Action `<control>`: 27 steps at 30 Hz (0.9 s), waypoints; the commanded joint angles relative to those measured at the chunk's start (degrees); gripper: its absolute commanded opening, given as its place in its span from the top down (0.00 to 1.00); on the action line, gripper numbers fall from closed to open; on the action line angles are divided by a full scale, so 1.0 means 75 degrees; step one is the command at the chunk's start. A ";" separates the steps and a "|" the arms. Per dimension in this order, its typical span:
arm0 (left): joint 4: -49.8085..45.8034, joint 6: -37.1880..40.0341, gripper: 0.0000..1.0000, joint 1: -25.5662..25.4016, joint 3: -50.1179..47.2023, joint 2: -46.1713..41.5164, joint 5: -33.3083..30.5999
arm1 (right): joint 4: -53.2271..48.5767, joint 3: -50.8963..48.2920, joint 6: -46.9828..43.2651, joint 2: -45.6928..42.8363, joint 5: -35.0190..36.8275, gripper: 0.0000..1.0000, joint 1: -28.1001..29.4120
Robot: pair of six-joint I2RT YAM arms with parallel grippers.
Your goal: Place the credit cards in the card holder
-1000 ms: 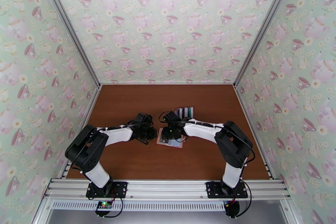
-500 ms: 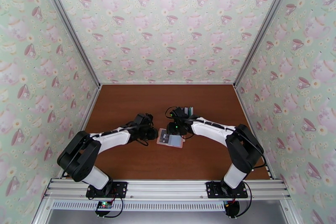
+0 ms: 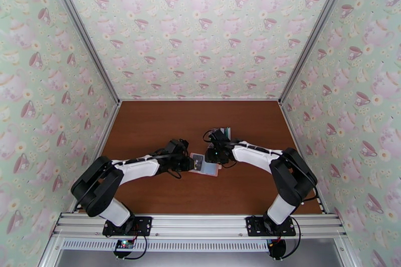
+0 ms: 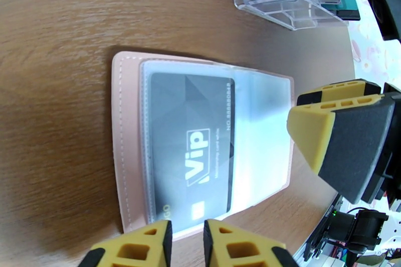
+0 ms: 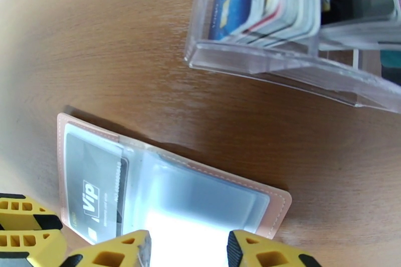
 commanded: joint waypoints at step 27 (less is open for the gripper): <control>0.0025 -0.0121 0.75 -0.0012 -0.0422 0.0372 -0.0206 | 0.0205 0.0101 -0.0227 0.0098 -0.0226 0.53 -0.0214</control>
